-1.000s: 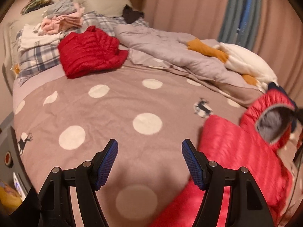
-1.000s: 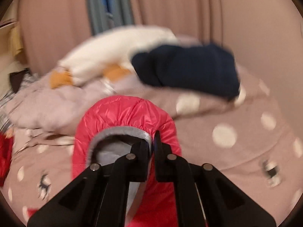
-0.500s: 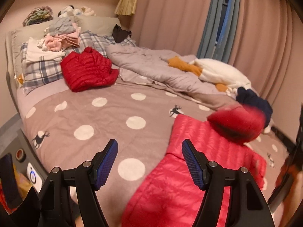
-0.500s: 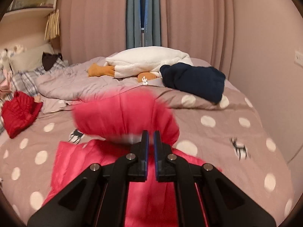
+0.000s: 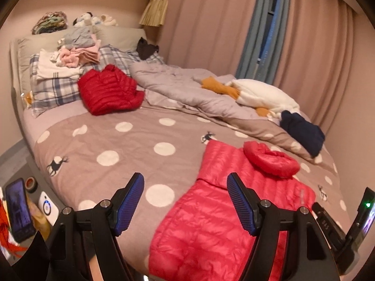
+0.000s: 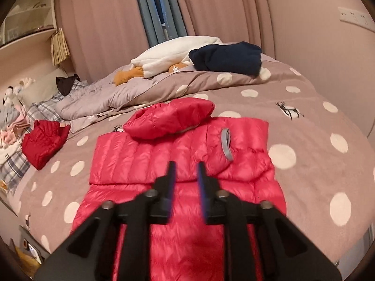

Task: Fold large clothes
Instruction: 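Fold the hood down onto the jacket body and open the right tool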

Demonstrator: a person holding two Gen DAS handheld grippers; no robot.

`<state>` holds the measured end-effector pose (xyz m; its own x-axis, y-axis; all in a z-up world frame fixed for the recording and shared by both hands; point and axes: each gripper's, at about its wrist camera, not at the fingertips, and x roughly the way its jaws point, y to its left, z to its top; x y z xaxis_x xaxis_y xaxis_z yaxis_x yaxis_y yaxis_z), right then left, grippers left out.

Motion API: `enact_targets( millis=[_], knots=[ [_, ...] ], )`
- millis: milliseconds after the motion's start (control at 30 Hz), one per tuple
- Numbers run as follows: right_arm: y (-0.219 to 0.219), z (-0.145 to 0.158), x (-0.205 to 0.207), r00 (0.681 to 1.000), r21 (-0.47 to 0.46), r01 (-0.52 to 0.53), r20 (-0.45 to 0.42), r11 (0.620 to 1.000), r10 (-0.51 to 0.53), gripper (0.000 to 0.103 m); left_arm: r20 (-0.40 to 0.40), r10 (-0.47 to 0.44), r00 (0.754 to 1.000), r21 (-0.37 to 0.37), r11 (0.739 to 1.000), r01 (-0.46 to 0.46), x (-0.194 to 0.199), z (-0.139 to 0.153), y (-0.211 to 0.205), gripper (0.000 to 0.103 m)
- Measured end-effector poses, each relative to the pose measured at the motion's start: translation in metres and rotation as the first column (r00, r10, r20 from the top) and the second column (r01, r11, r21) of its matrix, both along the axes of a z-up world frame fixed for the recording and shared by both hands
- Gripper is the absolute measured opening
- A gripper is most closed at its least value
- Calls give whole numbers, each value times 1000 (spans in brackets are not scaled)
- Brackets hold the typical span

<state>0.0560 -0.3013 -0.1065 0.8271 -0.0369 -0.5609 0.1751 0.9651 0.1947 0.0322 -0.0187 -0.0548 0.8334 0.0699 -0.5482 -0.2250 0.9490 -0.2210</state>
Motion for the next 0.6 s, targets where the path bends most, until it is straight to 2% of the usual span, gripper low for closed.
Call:
enact_targets(
  millis=[133, 333, 400, 533, 600],
  knots=[
    [3, 9, -23, 998, -18, 24, 53, 1000, -23, 41, 53, 3, 999, 16, 1000, -4, -5, 3, -4, 76],
    [-3, 15, -41, 995, 47, 60, 82, 997, -64, 46, 77, -4, 997, 7, 1000, 3, -1, 5, -6, 77],
    [-2, 15, -46, 995, 64, 56, 79, 996, -61, 47, 74, 7, 997, 13, 1000, -8, 1, 5, -6, 77],
    [0, 20, -55, 994, 50, 64, 89, 997, -68, 50, 62, -23, 998, -25, 999, 24, 2, 2, -6, 77],
    [0, 25, -61, 991, 47, 70, 112, 996, -75, 55, 57, -22, 998, -6, 1000, 23, 3, 2, -10, 77]
  ],
)
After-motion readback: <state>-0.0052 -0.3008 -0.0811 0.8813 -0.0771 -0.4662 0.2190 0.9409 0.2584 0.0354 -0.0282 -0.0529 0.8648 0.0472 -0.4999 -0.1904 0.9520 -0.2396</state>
